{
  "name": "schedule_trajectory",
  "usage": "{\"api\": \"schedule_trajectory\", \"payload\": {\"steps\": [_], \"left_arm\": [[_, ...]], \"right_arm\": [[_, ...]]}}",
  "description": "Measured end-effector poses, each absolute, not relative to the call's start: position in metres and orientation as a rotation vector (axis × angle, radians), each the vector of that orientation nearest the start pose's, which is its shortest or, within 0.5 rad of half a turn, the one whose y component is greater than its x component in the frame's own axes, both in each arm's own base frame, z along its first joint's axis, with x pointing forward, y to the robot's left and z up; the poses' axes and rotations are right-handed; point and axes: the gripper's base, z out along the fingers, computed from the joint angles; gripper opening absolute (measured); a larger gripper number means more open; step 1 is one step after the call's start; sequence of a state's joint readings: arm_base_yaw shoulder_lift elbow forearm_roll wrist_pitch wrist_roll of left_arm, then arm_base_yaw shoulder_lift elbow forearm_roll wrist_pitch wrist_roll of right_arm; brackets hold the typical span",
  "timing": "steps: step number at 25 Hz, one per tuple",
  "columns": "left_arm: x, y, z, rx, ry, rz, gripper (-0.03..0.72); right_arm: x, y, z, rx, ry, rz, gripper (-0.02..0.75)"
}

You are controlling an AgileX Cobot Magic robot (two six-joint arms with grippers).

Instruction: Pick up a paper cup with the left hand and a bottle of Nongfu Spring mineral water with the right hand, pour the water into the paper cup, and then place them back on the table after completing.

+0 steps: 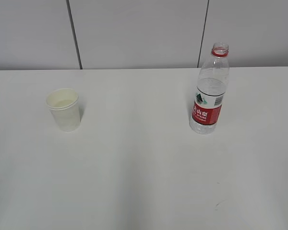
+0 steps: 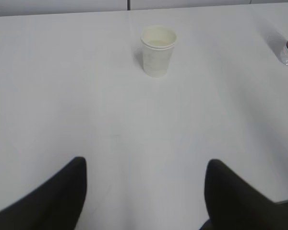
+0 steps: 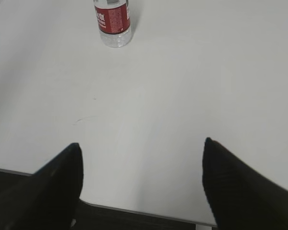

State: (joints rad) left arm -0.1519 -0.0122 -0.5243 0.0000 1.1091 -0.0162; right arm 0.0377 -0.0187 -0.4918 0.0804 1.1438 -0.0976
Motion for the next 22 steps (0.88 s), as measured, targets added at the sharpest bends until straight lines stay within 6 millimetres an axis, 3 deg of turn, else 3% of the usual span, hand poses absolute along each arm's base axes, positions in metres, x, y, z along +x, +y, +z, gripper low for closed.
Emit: {"api": "schedule_trajectory", "payload": {"steps": [22], "left_arm": [[-0.0115, 0.0017, 0.2800, 0.133, 2.053, -0.100, 0.454]], "right_arm": [[-0.0107, 0.0047, 0.2684, -0.147, 2.110, 0.037, 0.572]]}}
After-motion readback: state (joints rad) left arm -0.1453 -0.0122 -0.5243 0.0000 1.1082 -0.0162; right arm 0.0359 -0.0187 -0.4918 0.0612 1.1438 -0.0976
